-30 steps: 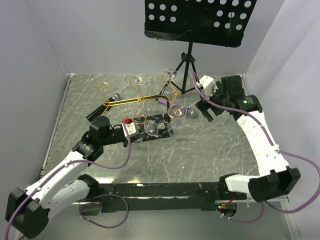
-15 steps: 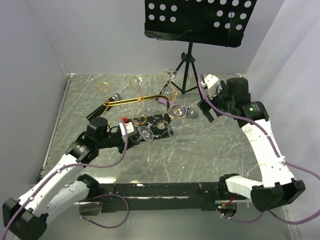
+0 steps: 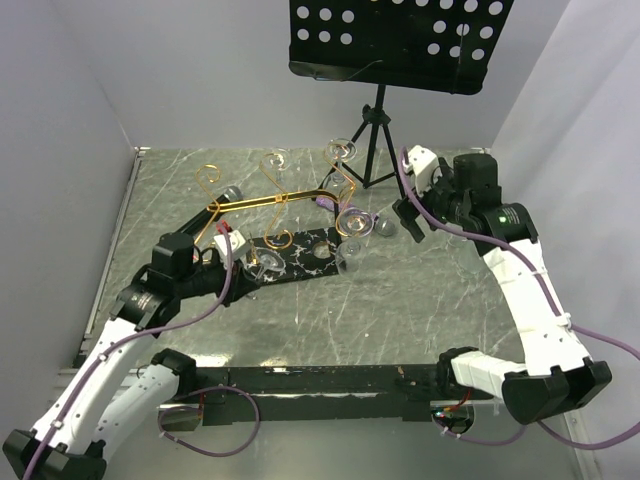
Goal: Take the wine glass off the wine glass rack
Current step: Place the wine glass at the center of the board.
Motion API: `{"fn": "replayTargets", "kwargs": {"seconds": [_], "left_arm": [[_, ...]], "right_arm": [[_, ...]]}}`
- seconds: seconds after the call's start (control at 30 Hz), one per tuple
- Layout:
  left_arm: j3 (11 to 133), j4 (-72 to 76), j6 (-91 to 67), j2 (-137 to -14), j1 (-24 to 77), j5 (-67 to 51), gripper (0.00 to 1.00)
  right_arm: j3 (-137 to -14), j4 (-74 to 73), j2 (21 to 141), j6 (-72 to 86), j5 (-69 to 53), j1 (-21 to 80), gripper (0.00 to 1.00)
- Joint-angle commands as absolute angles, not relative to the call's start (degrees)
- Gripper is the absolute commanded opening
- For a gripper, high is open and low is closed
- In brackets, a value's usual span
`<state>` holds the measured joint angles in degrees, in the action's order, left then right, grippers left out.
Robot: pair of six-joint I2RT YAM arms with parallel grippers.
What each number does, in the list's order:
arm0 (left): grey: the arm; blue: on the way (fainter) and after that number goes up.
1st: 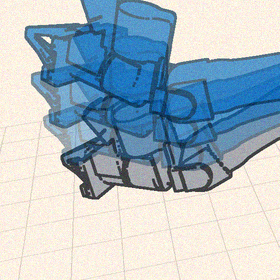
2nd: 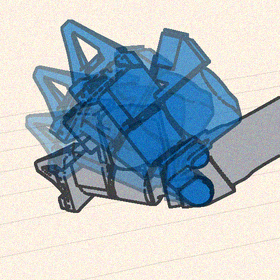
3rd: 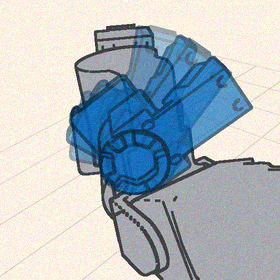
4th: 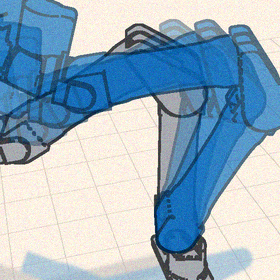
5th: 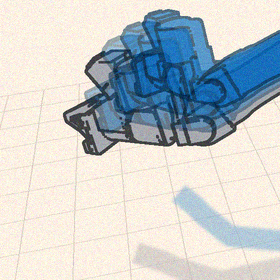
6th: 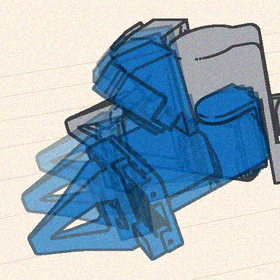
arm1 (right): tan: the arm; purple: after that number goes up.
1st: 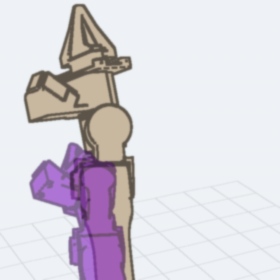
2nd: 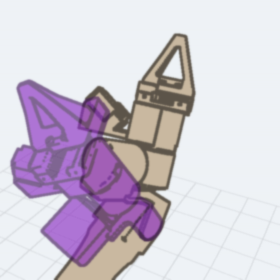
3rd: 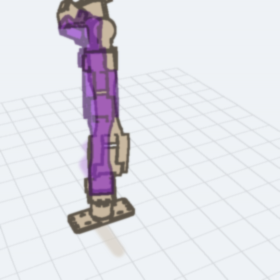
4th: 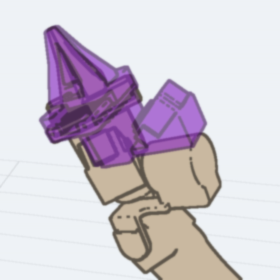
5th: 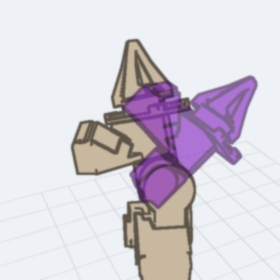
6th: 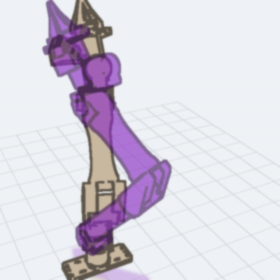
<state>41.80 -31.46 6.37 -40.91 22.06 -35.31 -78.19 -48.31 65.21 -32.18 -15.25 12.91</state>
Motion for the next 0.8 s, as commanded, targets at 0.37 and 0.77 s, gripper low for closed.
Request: {"fn": "replayTargets", "kwargs": {"seconds": [0.37,0.77], "left_arm": [[50.4,-40.9,12.3,-47.8,19.2,-31.7,0.01],[57.7,-47.3,13.4,-47.5,14.6,-31.9,0.01]], "right_arm": [[-85.6,-42.5,67.4,-30.8,-18.5,17.0,1.00],[-85.2,-36.3,69.3,-32.4,-19.6,19.2,1.00]]}}
